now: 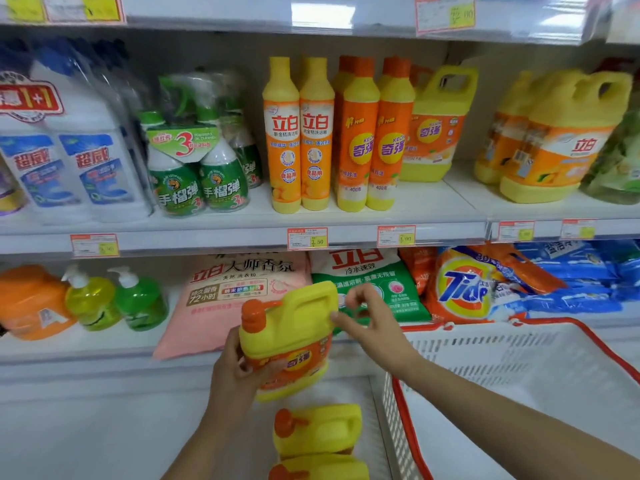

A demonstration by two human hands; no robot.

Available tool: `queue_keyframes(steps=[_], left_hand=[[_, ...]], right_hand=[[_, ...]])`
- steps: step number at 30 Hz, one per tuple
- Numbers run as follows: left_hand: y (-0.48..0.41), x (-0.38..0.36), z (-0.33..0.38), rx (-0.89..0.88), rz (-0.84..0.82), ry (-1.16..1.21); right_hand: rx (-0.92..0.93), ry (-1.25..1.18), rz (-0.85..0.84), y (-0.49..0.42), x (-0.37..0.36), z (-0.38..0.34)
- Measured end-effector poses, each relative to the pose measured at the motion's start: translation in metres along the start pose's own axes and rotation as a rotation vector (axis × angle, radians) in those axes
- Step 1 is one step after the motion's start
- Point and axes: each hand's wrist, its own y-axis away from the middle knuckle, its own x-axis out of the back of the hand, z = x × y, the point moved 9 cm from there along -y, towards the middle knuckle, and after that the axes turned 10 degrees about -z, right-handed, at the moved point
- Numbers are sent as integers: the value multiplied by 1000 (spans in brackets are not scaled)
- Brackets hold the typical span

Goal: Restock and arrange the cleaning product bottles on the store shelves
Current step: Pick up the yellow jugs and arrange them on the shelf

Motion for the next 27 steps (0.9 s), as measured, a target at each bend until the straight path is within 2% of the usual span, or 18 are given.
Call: queue_keyframes(steps=[2,6,8,10,17,22,27], left_hand=[[3,8,-1,8,13,-6],[14,22,-2,18,50,-1],[18,25,-3,13,61,-4],[21,26,-2,8,62,-7],[27,34,21,-58,119,-14],[21,31,70,-177,139,-63],[11,15,130,-261,127,-48]], right_hand=[[-108,32,-145,14,-23,40],[-285,262,-610,43,-85,95],[-354,354,-689,50,-99,105],[-364,381,-668,49,-103,108],[-381,283,-431,40,-82,105],[-263,122,-321,24,-32,43],[-99,-79,-118,9,38,-31]])
